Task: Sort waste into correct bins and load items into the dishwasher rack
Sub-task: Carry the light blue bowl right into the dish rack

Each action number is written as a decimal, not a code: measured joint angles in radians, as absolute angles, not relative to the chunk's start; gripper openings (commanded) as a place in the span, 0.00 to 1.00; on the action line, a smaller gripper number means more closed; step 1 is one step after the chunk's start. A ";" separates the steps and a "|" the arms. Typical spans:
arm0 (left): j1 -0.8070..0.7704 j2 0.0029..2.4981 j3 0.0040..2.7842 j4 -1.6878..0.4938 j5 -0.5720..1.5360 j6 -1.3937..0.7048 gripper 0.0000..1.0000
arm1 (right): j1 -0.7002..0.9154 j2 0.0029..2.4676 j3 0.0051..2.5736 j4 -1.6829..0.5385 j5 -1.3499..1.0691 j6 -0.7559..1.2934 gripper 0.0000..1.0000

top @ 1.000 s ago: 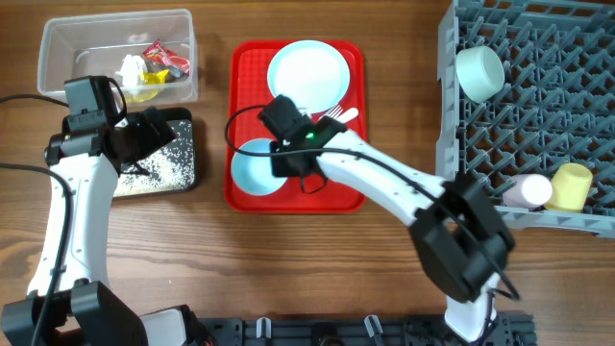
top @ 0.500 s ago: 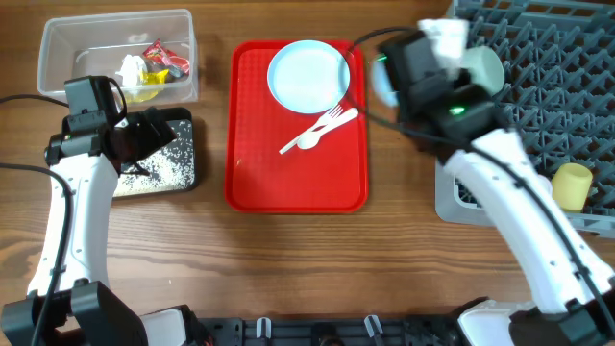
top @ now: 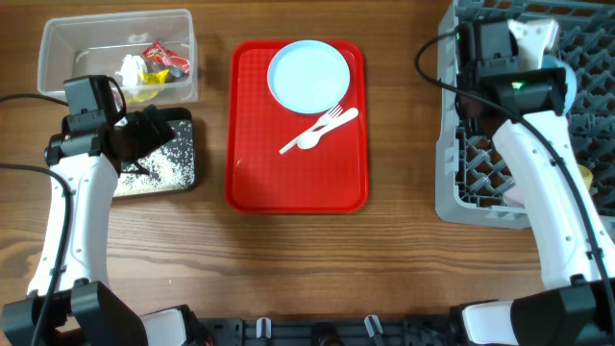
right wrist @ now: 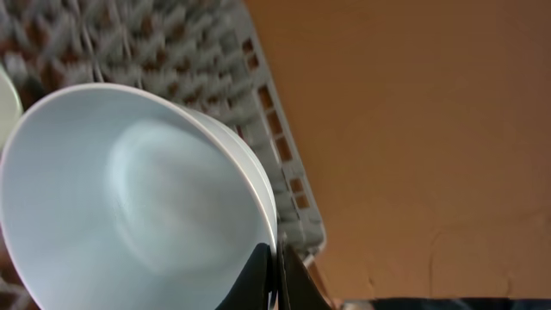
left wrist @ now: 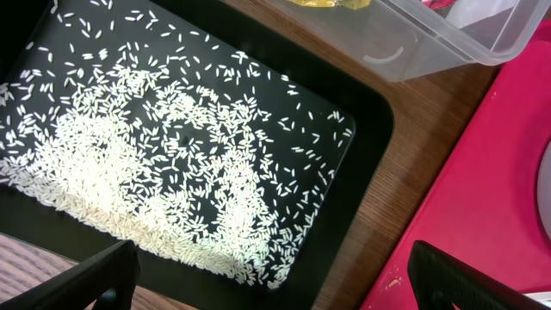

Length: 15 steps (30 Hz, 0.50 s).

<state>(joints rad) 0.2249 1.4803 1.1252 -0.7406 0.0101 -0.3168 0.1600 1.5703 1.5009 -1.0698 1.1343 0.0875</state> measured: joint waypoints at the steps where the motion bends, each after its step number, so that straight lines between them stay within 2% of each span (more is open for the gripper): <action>1: 0.225 1.480 1.125 -0.741 0.010 -0.317 1.00 | 0.160 1.572 1.489 -1.076 1.133 0.087 0.04; 15: 0.225 1.480 1.125 -0.717 0.010 -0.317 1.00 | 0.160 1.648 1.336 -1.087 1.055 0.100 0.04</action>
<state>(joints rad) 0.2249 1.4803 1.1252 -0.7166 0.0101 -0.3172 0.1600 1.6482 1.3365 -1.0870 1.0546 0.1001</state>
